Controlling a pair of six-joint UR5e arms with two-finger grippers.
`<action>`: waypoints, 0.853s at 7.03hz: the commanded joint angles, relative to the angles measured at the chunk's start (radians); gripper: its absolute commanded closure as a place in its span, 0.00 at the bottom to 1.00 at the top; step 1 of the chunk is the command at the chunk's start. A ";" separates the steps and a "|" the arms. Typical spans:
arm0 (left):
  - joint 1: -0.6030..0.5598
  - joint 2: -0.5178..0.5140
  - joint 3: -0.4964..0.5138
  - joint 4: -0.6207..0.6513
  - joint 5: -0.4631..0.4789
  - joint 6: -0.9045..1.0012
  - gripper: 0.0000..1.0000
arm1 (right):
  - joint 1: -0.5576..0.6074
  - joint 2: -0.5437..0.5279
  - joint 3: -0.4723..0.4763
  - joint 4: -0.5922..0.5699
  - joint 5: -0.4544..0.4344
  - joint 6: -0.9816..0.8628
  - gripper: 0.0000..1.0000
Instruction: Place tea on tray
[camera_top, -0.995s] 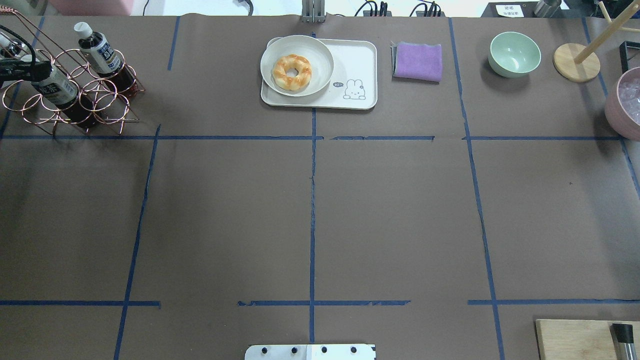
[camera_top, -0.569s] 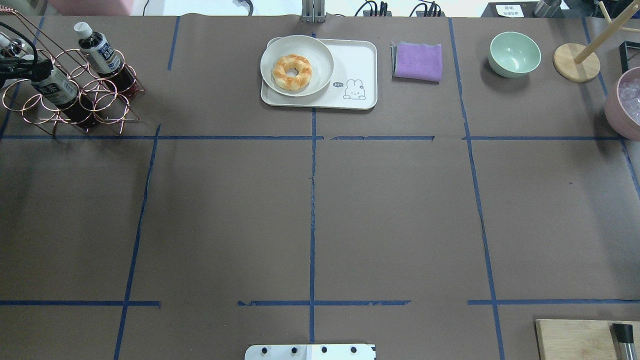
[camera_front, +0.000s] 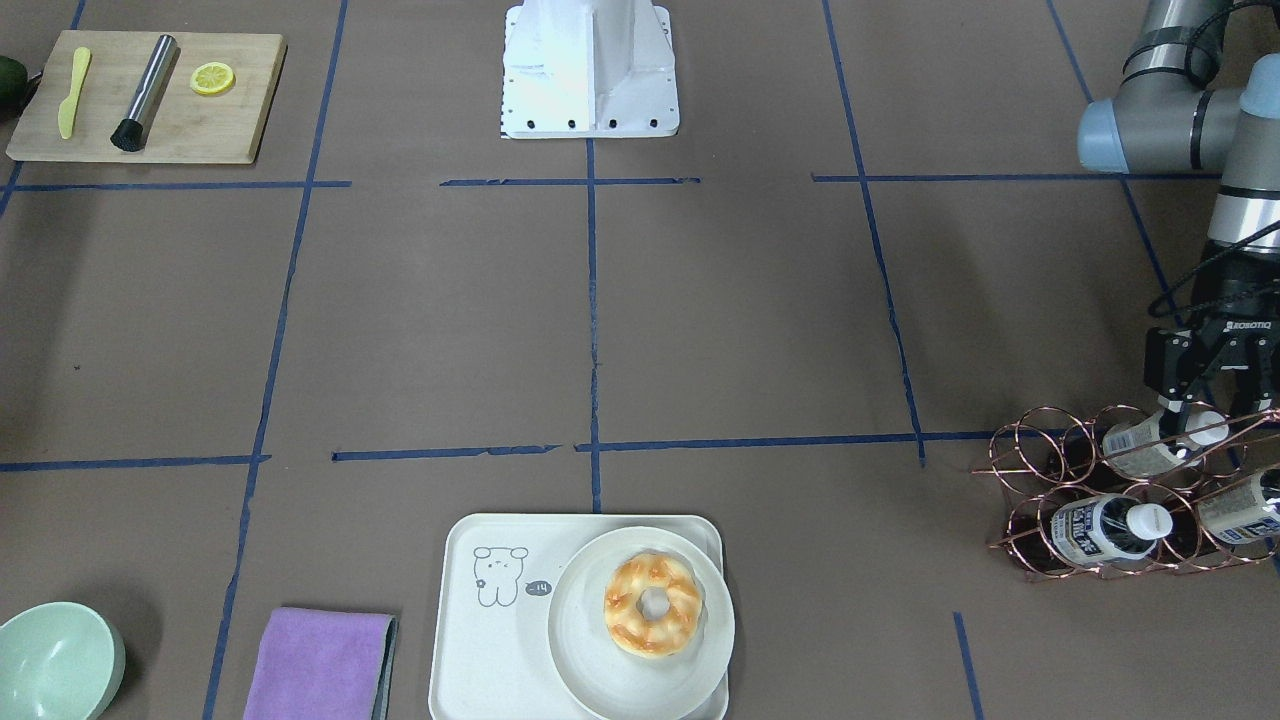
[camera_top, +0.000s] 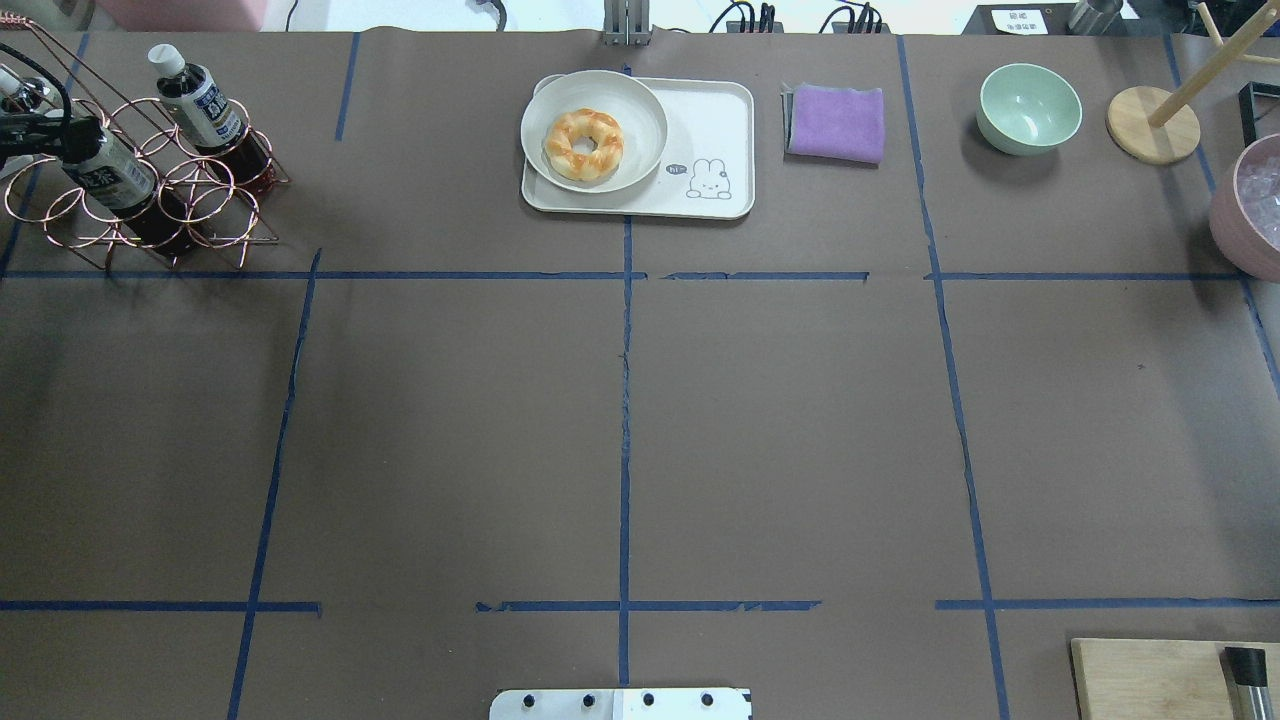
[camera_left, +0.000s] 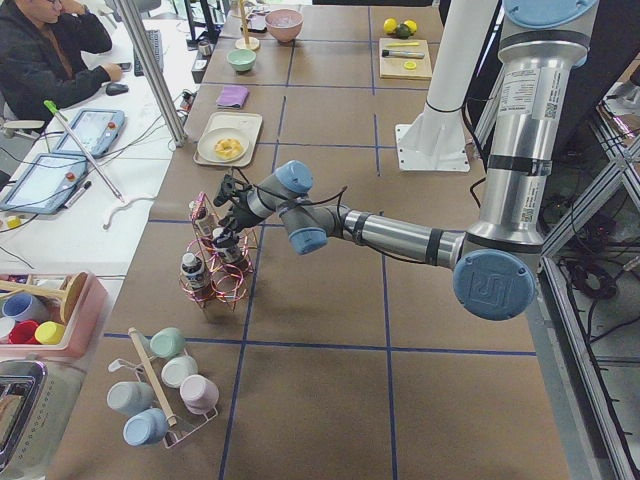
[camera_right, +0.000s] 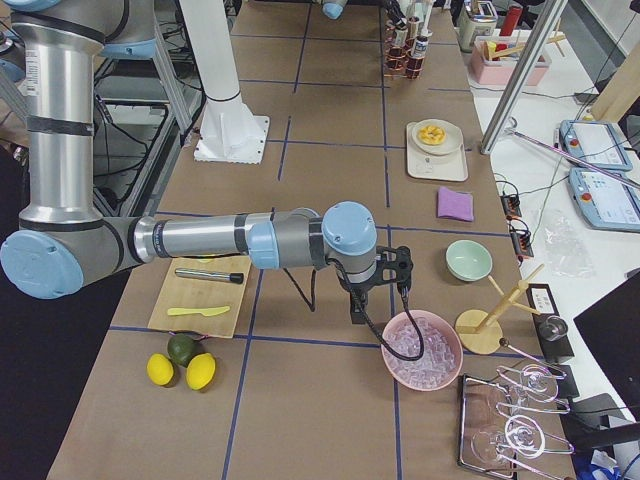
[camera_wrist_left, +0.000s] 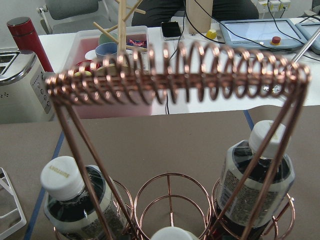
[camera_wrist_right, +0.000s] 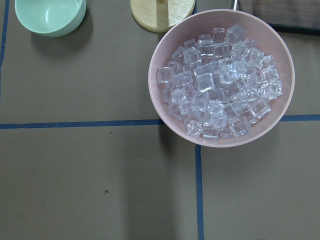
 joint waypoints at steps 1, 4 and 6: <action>-0.001 -0.003 0.006 -0.001 -0.001 -0.001 0.42 | 0.000 0.000 0.000 0.001 0.000 -0.002 0.00; -0.001 -0.003 0.006 -0.001 -0.001 -0.007 0.80 | 0.000 0.000 0.000 0.001 0.000 -0.002 0.00; -0.039 -0.005 -0.009 0.000 -0.013 -0.004 1.00 | 0.000 0.000 0.002 0.001 0.000 -0.002 0.00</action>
